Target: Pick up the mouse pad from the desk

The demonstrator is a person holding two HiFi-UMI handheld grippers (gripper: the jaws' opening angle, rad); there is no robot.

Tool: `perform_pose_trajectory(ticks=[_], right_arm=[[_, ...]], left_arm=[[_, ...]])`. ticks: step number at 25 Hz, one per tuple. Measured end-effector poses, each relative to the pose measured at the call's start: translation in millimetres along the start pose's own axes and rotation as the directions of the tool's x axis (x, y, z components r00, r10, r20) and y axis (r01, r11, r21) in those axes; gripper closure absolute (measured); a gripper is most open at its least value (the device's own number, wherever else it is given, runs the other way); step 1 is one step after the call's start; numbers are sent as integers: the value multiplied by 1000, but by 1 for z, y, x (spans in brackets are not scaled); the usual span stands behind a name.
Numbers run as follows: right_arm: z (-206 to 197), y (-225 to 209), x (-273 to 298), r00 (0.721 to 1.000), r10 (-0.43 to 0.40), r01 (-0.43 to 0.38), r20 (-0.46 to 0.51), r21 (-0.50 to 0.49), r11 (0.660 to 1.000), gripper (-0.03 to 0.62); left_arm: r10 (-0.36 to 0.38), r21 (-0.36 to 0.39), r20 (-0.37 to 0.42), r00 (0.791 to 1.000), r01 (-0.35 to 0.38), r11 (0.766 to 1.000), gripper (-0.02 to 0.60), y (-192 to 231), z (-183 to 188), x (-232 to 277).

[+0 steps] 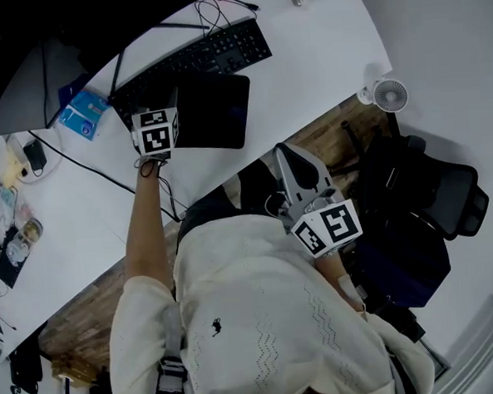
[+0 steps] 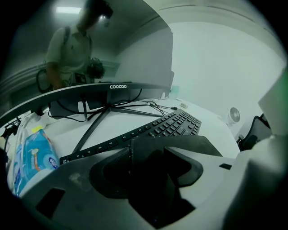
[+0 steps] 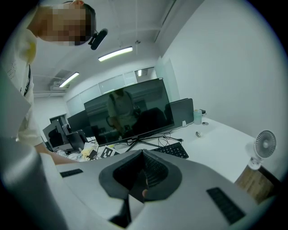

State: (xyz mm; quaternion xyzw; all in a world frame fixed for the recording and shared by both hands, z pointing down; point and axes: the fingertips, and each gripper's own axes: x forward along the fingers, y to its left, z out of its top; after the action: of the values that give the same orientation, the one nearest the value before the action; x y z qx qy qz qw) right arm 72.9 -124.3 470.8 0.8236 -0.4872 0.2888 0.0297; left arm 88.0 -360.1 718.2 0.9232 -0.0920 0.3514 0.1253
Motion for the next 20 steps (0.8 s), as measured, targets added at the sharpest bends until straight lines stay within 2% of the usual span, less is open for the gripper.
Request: perform_pose_trajectory(ticks=[4, 11, 20], right_arm=[[-2, 0, 0, 1000, 1, -1, 2, 5, 1000, 593], [-8, 8, 3, 1000, 20, -20, -9, -1, 1000, 592], [-13, 5, -3, 1000, 3, -3, -7, 6, 1000, 593]], left_arm=[[36, 54, -6, 999, -35, 998, 345, -3, -4, 4], [63, 60, 1, 998, -63, 996, 362, -4, -5, 5], [37, 53, 0, 999, -37, 998, 467, -9, -6, 4]])
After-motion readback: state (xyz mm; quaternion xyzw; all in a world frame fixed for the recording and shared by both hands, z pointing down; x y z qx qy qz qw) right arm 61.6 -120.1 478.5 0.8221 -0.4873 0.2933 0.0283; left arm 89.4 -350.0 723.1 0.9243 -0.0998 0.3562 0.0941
